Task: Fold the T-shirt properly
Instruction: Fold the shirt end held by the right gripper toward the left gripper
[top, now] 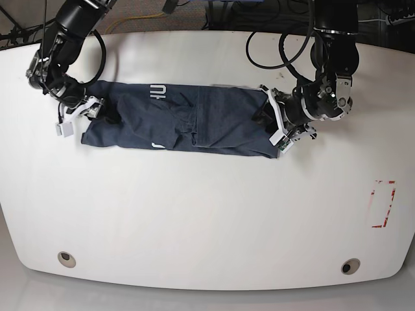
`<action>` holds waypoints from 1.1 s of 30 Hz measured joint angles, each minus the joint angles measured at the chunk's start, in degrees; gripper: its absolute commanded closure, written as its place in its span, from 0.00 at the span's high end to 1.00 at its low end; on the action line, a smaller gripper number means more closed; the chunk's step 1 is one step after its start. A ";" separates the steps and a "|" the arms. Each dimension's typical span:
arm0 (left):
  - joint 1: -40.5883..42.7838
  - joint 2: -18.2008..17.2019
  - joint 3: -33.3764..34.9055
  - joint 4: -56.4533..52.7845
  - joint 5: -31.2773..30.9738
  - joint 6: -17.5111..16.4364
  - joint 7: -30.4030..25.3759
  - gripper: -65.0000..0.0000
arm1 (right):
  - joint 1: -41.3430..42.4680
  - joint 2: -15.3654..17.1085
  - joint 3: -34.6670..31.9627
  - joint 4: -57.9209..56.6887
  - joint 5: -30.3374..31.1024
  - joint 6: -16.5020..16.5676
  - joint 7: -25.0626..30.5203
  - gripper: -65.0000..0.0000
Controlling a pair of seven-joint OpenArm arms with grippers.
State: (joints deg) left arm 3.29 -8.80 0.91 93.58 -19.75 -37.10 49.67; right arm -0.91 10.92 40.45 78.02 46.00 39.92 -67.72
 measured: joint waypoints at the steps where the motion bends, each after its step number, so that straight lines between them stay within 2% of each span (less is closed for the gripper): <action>1: 0.00 0.00 0.00 0.00 0.02 0.00 0.00 0.38 | 0.09 -0.42 -0.90 0.00 0.31 0.00 0.00 0.45; 4: 0.00 0.00 0.00 -0.02 0.02 0.02 0.00 0.38 | -0.22 -0.92 -2.80 -0.11 -0.35 -0.02 1.22 0.17; 6: 0.02 0.00 0.00 -0.02 0.04 0.02 0.00 0.38 | -0.39 -0.79 -3.74 -0.13 -0.81 -0.07 1.55 0.03; 7: 0.00 -0.02 0.00 -0.04 0.04 0.02 0.00 0.38 | -0.39 -0.72 -4.33 -0.11 -0.72 -0.26 1.66 0.00; 13: -0.02 0.57 -0.02 -0.26 0.07 0.04 0.04 0.38 | -1.40 -0.87 -4.92 8.33 -1.44 -0.44 0.85 0.00; 21: -2.08 2.73 0.33 -6.67 -1.36 -0.24 -1.53 0.38 | -3.54 -0.74 -5.22 24.81 -0.96 -1.36 -4.59 0.00; 24: -3.30 4.31 0.04 -8.07 -0.24 0.09 -1.25 0.38 | -3.91 -0.59 -8.37 29.81 -1.18 -1.36 -4.96 0.00; 26: -3.26 5.46 0.04 -8.15 -0.02 0.44 -1.31 0.38 | -4.17 -0.74 -10.69 32.61 1.20 -1.33 -4.83 0.00; 30: -3.08 6.14 0.37 -8.31 -0.66 0.46 -1.29 0.38 | -4.11 -0.66 -13.94 33.55 2.93 -1.31 -4.85 0.00; 33: -3.13 6.71 0.66 -8.31 -0.66 2.32 -1.22 0.38 | -3.56 -1.05 -16.68 33.42 2.91 -1.33 -4.96 0.00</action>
State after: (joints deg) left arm 0.16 -2.09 1.56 85.27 -20.40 -34.79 48.45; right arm -4.47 9.87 23.77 111.44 48.90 38.59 -72.69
